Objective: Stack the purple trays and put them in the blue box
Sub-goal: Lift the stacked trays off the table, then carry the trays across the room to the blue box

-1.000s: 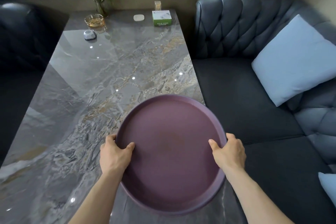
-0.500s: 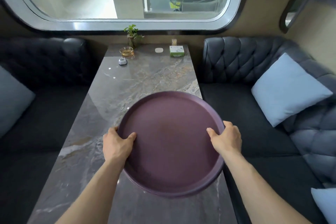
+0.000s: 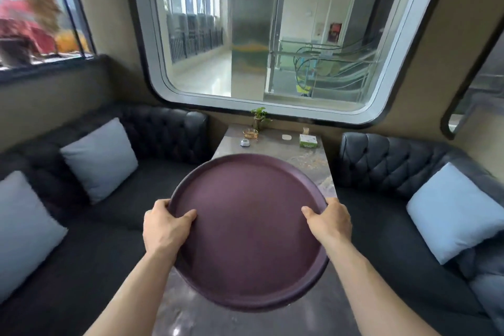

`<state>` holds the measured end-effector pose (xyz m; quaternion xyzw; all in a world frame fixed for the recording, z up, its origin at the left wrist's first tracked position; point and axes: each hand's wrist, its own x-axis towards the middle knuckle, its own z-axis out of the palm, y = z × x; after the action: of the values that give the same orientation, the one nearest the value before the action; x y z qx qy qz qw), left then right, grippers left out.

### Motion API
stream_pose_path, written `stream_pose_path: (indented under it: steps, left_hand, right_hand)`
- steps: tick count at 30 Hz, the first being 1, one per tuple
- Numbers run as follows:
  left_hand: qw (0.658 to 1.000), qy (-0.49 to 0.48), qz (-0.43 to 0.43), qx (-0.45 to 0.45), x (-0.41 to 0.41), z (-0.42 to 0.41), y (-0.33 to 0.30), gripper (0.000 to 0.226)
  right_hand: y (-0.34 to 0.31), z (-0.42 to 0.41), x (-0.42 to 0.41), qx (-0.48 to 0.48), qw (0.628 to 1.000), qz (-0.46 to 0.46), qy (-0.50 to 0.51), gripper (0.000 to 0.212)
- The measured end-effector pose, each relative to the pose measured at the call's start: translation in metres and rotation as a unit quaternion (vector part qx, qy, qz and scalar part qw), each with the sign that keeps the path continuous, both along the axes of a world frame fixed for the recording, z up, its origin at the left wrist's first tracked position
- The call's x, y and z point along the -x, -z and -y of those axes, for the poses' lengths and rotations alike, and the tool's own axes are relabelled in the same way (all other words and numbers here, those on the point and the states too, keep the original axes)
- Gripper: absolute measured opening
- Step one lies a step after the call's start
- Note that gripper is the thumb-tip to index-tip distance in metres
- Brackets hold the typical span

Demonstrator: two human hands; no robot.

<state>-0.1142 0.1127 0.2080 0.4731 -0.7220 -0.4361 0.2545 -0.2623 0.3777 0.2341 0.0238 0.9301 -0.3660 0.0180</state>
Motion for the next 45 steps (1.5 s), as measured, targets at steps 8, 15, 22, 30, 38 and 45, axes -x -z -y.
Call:
stream_pose_path:
  steps: [8, 15, 22, 30, 38, 45]
  left_hand:
    - [0.990, -0.138, -0.031, 0.003, -0.196, 0.042, -0.038, 0.055]
    - [0.958, -0.286, -0.025, 0.011, -0.371, 0.066, -0.059, 0.057]
    - [0.887, -0.460, -0.038, 0.027, -0.526, 0.058, -0.076, 0.055]
    - [0.751, -0.658, -0.019, 0.045, -0.660, -0.017, -0.092, 0.056]
    - [0.587, -0.808, -0.013, 0.044, -0.748, -0.153, -0.100, 0.057]
    - [0.430, -0.902, 0.017, 0.041, -0.790, -0.309, -0.098, 0.052]
  right_hand:
    - [-0.035, 0.095, -0.131, 0.016, 0.992, -0.016, -0.125, 0.051]
    - [-0.050, 0.193, -0.251, 0.029, 0.959, -0.015, -0.283, 0.059]
    - [-0.067, 0.290, -0.374, 0.053, 0.887, -0.012, -0.458, 0.061]
    - [-0.084, 0.352, -0.525, 0.063, 0.760, -0.003, -0.646, 0.056]
    - [-0.099, 0.330, -0.687, 0.071, 0.598, 0.016, -0.798, 0.056]
    - [-0.093, 0.234, -0.818, 0.059, 0.439, 0.029, -0.896, 0.046]
